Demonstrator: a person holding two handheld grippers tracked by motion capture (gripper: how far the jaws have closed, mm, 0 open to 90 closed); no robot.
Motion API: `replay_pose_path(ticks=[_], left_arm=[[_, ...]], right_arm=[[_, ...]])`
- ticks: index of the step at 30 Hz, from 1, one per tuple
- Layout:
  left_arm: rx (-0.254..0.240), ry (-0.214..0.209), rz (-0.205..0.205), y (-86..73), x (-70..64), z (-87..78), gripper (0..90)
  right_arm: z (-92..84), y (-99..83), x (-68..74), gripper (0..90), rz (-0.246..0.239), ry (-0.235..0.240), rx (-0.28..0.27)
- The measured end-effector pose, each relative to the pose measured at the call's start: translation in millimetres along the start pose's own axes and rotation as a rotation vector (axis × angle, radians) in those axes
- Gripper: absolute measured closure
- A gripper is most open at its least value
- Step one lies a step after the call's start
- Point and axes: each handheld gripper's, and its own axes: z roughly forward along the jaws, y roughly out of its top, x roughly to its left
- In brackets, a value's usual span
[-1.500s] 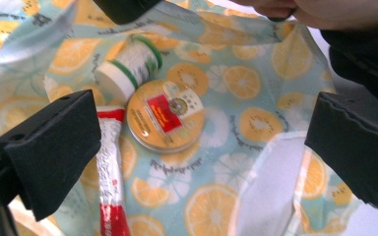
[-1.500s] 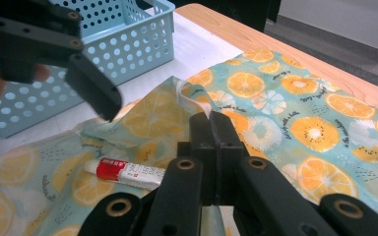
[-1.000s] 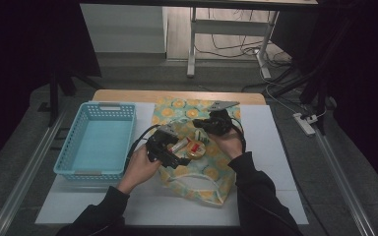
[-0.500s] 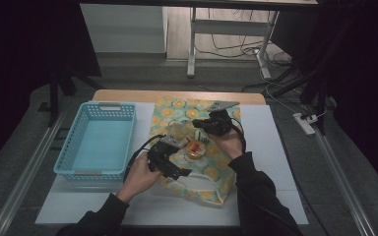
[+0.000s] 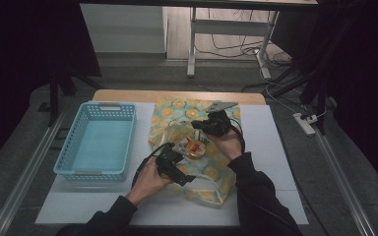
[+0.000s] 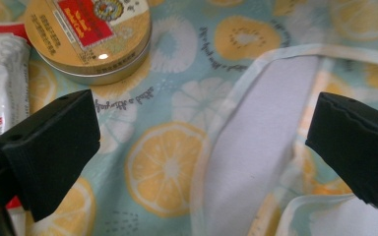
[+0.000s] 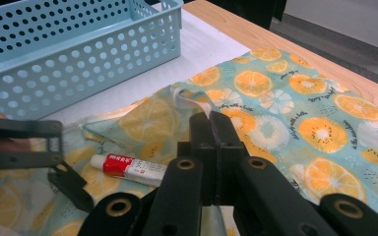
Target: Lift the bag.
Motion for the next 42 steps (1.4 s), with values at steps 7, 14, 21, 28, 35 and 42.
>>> replay_pose_path(ticks=[7, 14, 21, 28, 35, 42], left_arm=[[0.055, 0.019, 0.007, -2.9, 5.3, 19.3, 0.7], [0.091, 0.065, 0.053, -1.1, 3.1, 24.5, 11.8], [0.105, 0.053, 0.048, 5.1, 7.4, 19.5, 43.5], [0.081, 0.022, 0.013, 3.7, 14.7, 18.1, 79.3], [0.095, 0.007, -0.034, 5.9, 16.7, 17.2, 90.0], [0.058, 0.003, -0.083, 9.1, 19.6, 5.4, 90.0]], right_arm=[[0.0, -0.1, -0.7, 90.0, 0.0, 0.001, 0.003], [-1.3, 0.4, -0.9, 90.0, -0.001, 0.0, 0.002], [-2.1, 0.4, -1.8, 90.0, 0.006, 0.0, 0.0], [-2.8, -1.1, -3.1, 90.0, -0.003, 0.019, 0.008], [-1.7, -2.5, -3.6, 90.0, -0.014, 0.031, 0.03], [-2.0, -2.6, -4.4, 90.0, -0.011, 0.029, 0.032]])
